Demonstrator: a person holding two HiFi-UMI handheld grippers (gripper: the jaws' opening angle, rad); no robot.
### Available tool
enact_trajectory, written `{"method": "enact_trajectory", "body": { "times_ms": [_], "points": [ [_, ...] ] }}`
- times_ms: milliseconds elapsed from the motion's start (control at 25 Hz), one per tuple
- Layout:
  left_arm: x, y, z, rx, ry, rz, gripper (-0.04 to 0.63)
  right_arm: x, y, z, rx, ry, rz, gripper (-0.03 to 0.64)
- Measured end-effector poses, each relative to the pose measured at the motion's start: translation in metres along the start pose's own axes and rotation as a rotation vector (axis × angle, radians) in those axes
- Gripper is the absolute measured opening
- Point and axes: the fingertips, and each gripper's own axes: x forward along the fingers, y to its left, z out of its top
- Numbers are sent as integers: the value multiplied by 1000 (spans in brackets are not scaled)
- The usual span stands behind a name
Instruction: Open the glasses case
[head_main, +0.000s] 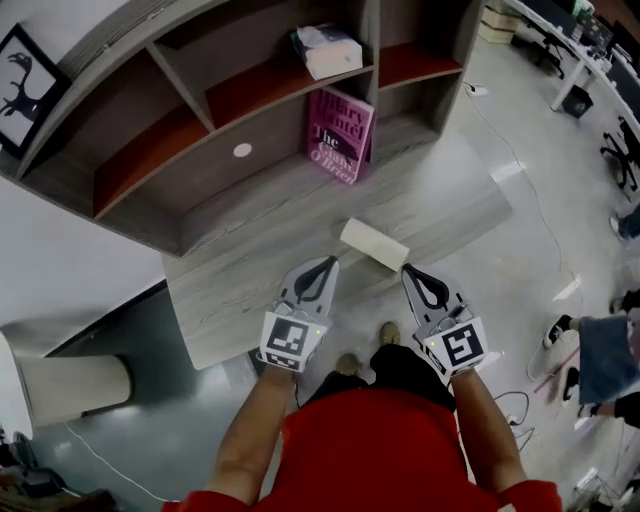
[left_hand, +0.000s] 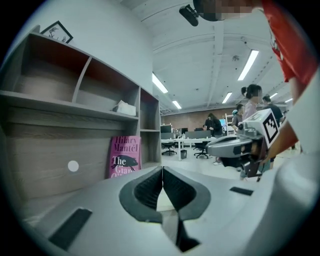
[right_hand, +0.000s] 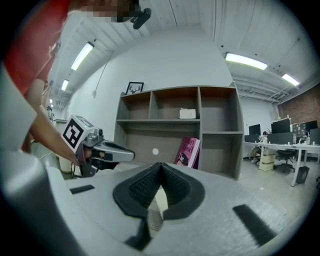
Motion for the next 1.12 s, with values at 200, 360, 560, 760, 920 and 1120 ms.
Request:
{"method": "enact_trajectory", "body": {
  "times_ms": [200,360,560,760,920,1120],
  "points": [
    [33,13,-34,3,111,37,9,19,-22,-26,19,41,49,5],
    [50,23,-60,-1,210,68,9,32,-32,-41,32,72,106,6],
    [64,28,-80,-52,302,51,11,48,-35,-57,34,121,147,43],
    [69,33,-109,-69,392,-1,12,63,-29,-79,8,187,152,83],
    [76,33,-127,-78,437,-58,69,69,-27,-100,-2,271,146,136],
    [86,31,-146,-78,510,-125,136,72,-26,-131,-40,369,150,214]
  ]
}}
